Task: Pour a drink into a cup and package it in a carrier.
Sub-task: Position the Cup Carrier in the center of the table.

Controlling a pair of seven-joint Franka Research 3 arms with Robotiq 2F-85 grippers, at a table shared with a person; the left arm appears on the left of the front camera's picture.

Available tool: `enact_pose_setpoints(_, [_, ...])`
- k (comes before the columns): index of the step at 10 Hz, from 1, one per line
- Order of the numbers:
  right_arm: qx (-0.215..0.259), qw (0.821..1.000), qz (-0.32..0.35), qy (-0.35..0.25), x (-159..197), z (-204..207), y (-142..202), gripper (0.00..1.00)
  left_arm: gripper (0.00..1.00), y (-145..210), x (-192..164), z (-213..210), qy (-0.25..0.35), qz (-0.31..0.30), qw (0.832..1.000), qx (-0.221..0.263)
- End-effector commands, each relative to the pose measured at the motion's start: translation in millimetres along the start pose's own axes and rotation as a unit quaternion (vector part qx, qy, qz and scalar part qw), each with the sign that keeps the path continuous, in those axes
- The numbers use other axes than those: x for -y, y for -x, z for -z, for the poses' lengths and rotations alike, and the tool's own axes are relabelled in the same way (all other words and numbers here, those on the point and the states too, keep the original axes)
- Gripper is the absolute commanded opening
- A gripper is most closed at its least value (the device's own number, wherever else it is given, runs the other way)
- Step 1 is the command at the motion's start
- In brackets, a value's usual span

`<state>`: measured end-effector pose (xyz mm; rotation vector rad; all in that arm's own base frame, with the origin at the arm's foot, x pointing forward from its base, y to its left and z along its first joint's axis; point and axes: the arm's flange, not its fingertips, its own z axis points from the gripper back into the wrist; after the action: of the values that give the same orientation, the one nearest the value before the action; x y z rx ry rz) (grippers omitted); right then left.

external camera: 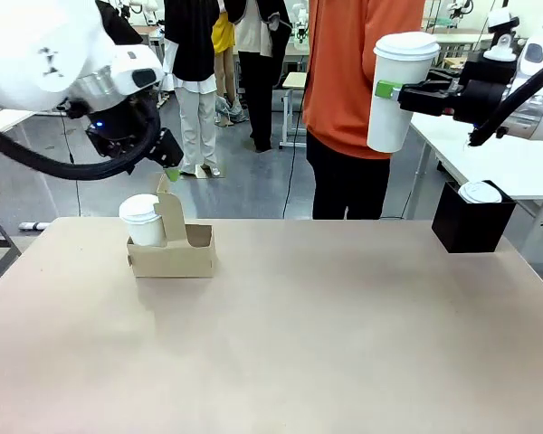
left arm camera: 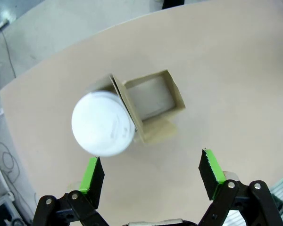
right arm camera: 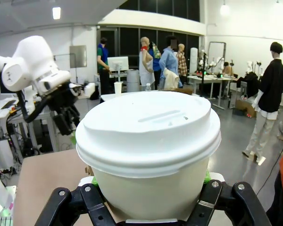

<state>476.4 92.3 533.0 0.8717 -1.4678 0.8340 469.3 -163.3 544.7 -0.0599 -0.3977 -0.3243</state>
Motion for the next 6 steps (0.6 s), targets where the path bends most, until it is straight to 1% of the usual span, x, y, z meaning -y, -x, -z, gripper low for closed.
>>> enact_pose_setpoints(1, [-0.001, 1.000, -0.007, 0.007, 0, 3, -5, 0.80, 1.00, -29, 1, 18, -0.025, -0.032, 0.999, -0.029])
enact_pose_setpoints(3, [-0.001, 1.000, -0.007, 0.007, 0, 3, -5, 0.80, 1.00, -42, -5, 43, -0.042, -0.067, 0.996, -0.049])
enact_pose_setpoints(5, [-0.001, 1.000, -0.007, 0.007, 0, 3, -5, 0.80, 1.00, -45, -10, 61, -0.050, -0.091, 0.993, -0.057])
enact_pose_setpoints(6, [-0.001, 1.000, -0.007, 0.007, 0, 3, -5, 0.80, 0.48, -44, -14, 64, -0.063, -0.107, 0.991, -0.057])
